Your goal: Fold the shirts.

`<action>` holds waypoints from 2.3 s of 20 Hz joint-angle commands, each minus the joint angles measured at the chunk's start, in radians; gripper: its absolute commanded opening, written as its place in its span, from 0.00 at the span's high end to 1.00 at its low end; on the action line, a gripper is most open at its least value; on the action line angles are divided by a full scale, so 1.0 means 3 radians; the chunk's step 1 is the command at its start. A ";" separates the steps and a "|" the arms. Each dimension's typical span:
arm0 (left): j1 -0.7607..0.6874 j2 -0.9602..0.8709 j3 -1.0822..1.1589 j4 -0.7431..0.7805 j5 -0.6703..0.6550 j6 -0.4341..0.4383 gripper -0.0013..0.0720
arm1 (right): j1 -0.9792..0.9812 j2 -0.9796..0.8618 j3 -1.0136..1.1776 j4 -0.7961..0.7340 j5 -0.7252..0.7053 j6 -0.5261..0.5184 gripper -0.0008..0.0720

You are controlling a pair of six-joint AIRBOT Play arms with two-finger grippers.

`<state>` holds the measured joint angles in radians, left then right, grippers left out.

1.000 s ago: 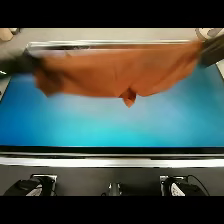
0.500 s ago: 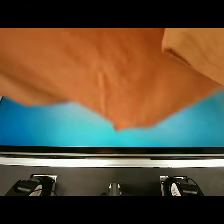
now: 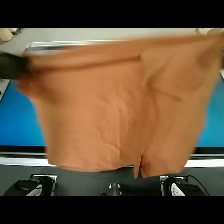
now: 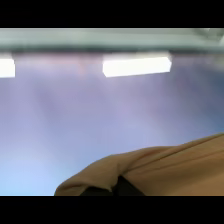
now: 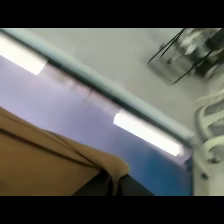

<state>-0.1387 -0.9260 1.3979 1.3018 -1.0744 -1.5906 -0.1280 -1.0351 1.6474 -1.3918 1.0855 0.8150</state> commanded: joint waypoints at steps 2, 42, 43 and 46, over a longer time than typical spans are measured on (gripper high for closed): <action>0.0008 -0.0857 -0.0793 0.0037 0.0506 -0.0112 0.95 | 0.0000 -0.1303 -0.0062 0.0065 0.0135 0.0237 0.96; 0.0540 -0.1222 -0.2453 -0.0855 0.0038 0.0329 0.87 | -0.0804 -0.1975 -0.0528 0.0486 0.1640 0.0308 0.32; 0.0540 -0.1221 -0.2453 -0.0853 0.0037 0.0341 0.95 | -0.0804 -0.1975 -0.0707 0.0488 0.1607 0.0290 0.32; 0.0540 -0.1198 -0.2453 -0.0853 0.0036 0.0342 0.95 | -0.0804 -0.1976 -0.1177 0.0544 0.1368 0.0261 0.32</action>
<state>0.0254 -1.2888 0.6621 1.0431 -1.0836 -1.4792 -0.3698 -1.6283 1.4067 -1.2392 1.5429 0.9009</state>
